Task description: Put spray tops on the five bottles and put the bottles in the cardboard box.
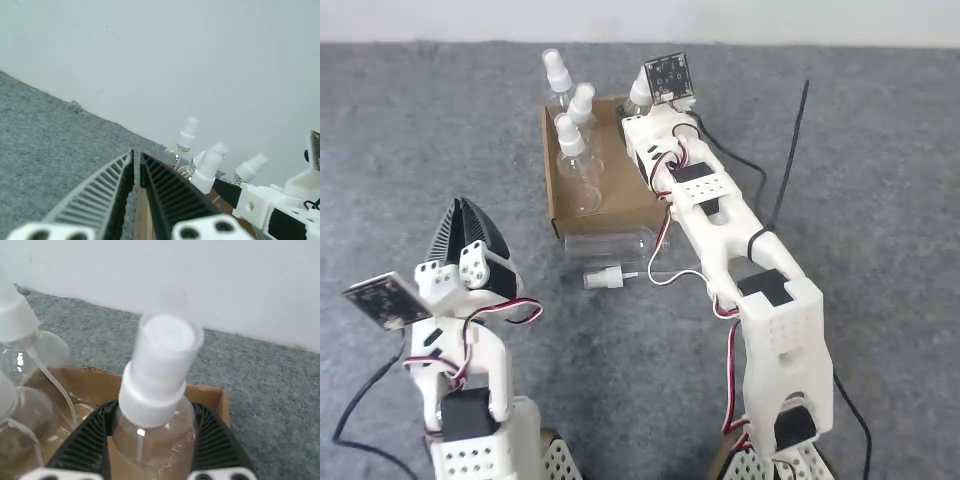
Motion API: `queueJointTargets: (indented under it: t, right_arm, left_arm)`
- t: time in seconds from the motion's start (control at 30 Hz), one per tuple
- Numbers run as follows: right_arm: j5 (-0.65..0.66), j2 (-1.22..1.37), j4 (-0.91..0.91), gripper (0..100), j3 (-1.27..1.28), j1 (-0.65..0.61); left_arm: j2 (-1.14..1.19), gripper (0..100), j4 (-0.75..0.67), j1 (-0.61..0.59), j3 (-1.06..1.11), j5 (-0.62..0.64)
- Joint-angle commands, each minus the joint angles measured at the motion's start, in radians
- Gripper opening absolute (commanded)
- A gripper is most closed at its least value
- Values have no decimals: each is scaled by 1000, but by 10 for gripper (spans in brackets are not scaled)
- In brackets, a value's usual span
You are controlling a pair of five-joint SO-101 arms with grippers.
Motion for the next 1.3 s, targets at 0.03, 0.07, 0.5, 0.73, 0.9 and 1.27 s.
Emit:
queueJointTargets:
  t: [0.03,0.07,0.5,0.73,0.9,1.27]
  right_arm:
    - [17,-16,-24,10,-66,-2]
    - [17,-16,-24,11,-66,-2]
    - [17,-16,-15,188,-66,-7]
    - [17,-25,-13,189,-64,-8]
    - [17,-27,-13,191,-64,-8]
    - [12,-64,85,310,-64,-30]
  left_arm:
    - [-3,15,-29,3,-12,0]
    - [-3,15,-29,3,-12,0]
    - [-2,15,-29,5,-12,0]
    - [-2,15,-29,5,-12,0]
    - [-2,15,-29,5,-12,0]
    - [-2,15,-29,5,-12,0]
